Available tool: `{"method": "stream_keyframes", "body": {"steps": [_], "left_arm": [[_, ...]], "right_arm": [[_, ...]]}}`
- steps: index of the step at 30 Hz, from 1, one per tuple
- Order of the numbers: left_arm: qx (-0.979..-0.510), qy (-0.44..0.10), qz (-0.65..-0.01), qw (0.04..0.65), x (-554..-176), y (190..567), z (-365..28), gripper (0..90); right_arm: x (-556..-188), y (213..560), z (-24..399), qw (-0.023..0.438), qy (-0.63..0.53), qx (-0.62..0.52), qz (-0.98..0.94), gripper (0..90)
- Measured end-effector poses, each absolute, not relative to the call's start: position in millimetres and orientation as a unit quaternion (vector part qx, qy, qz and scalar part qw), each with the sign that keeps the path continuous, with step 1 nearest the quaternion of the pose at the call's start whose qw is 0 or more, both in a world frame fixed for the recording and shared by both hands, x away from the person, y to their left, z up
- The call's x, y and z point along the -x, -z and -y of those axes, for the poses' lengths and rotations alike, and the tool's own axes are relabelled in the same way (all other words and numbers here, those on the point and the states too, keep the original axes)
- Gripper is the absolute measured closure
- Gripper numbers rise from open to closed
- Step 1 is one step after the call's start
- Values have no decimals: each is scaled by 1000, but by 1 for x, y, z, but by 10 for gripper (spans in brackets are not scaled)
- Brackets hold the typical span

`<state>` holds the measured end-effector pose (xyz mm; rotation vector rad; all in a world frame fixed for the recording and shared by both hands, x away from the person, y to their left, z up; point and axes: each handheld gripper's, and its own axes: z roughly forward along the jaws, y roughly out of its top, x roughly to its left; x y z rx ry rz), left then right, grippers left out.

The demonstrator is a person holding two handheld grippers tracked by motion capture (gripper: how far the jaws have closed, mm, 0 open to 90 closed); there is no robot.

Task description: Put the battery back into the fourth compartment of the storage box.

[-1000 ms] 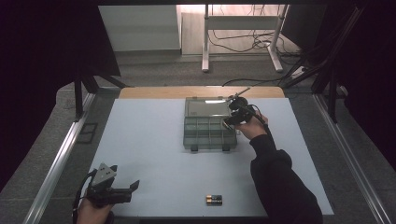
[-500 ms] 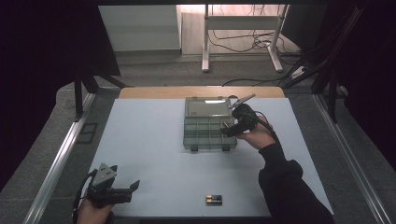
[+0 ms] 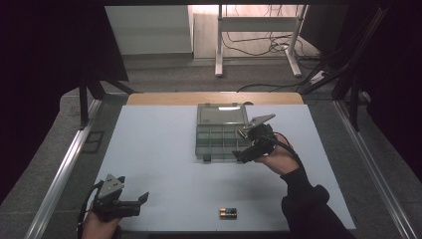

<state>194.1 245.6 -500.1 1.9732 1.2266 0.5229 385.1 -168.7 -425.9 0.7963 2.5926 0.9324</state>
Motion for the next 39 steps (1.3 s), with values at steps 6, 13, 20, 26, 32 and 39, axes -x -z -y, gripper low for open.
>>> {"method": "stream_keyframes", "body": {"steps": [6, 13, 20, 26, 32, 39], "left_arm": [[-770, -205, -478, 371, -194, 500, -246, 35], [-769, -204, -479, 372, -194, 500, -246, 35], [-768, -204, -479, 373, -194, 500, -246, 35], [-768, -204, -479, 373, -193, 500, -246, 34], [-768, -204, -479, 374, -193, 500, -246, 34], [-767, -204, -479, 374, -194, 500, -246, 34]], "right_arm": [[-372, 427, 170, 117, -319, -281, -897, 0], [-354, 429, 171, 88, -316, -284, -901, 1], [-335, 429, 171, 98, -305, -272, -908, 82], [-321, 434, 167, 98, -293, -249, -918, 86], [-309, 441, 163, 96, -288, -234, -924, 58], [-294, 452, 155, 82, -262, -223, -935, 92]]}}
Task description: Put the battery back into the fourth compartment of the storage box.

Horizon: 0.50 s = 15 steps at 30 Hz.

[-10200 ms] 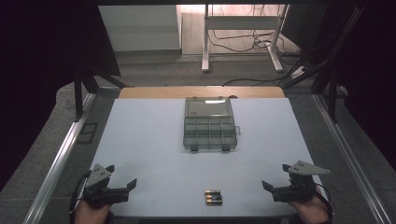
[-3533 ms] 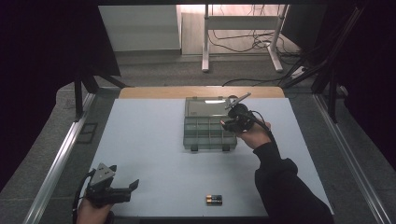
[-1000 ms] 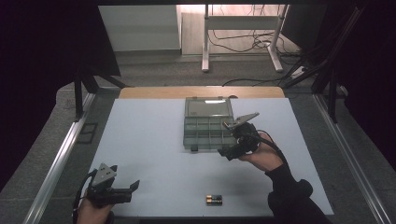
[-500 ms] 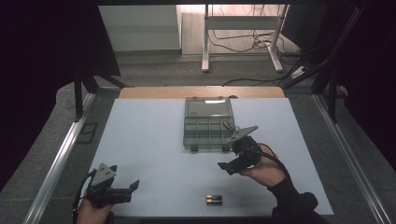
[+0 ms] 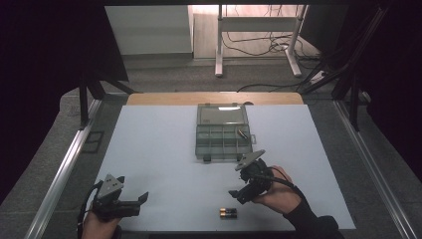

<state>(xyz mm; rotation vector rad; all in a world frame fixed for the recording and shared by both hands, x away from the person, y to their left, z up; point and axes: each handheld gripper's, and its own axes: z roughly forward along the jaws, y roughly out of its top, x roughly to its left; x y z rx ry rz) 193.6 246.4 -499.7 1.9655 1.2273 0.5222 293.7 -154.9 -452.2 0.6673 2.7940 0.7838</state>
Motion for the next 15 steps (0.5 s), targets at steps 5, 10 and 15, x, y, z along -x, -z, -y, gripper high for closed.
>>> {"method": "stream_keyframes", "body": {"steps": [5, 10, 15], "left_arm": [[-767, -204, -479, 374, -194, 500, -246, 34], [-767, -204, -479, 374, -194, 500, -247, 34], [-768, -204, -478, 375, -193, 500, -246, 34]], "right_arm": [[-283, 461, 146, 77, -247, -203, -944, 215], [-277, 470, 138, 49, -238, -178, -953, 355], [-274, 477, 131, 29, -219, -156, -963, 484]]}}
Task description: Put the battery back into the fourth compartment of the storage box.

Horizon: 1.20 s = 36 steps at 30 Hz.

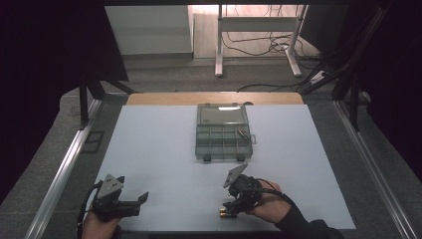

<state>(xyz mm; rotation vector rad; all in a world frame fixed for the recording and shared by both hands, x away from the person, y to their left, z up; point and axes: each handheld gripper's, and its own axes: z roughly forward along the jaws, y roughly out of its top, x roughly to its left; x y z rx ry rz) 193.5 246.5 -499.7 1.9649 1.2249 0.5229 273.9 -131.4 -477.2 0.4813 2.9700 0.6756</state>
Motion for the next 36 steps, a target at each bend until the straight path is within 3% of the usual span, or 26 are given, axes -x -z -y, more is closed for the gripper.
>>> {"method": "stream_keyframes", "body": {"steps": [8, 18, 36], "left_arm": [[-768, -204, -478, 375, -193, 500, -246, 34], [-769, -205, -477, 374, -193, 500, -246, 34], [-768, -205, -478, 374, -194, 500, -246, 34]], "right_arm": [[-269, 489, 124, 0, -193, -132, -972, 632], [-273, 500, 121, 8, -170, -116, -979, 752], [-282, 484, 130, 30, -217, -139, -966, 764]]}}
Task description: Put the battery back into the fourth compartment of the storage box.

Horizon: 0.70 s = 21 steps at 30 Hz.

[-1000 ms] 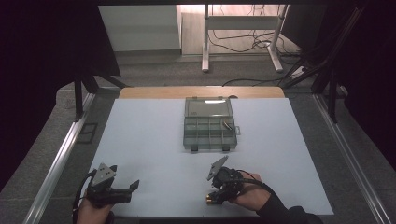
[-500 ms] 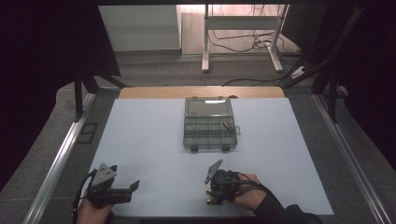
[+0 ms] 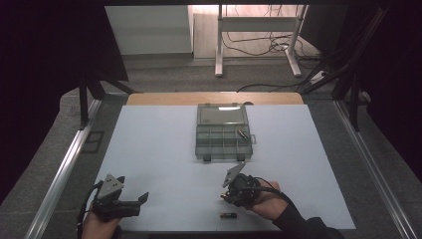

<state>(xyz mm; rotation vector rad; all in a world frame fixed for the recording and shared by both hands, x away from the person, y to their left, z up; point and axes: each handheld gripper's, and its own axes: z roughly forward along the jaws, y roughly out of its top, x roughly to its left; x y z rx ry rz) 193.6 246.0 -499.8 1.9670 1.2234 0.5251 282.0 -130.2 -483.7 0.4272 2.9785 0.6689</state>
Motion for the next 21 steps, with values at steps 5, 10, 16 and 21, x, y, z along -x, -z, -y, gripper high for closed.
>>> {"method": "stream_keyframes", "body": {"steps": [5, 10, 16, 21], "left_arm": [[-768, -205, -478, 373, -194, 500, -246, 34], [-768, -205, -479, 373, -194, 500, -246, 34], [-768, -204, -479, 374, -194, 500, -246, 34], [-767, -204, -479, 374, -194, 500, -246, 34]], "right_arm": [[-289, 476, 134, 36, -227, -153, -961, 764], [-297, 471, 139, 38, -236, -165, -957, 764], [-305, 466, 143, 41, -246, -179, -952, 763], [-313, 460, 147, 56, -250, -187, -948, 764]]}}
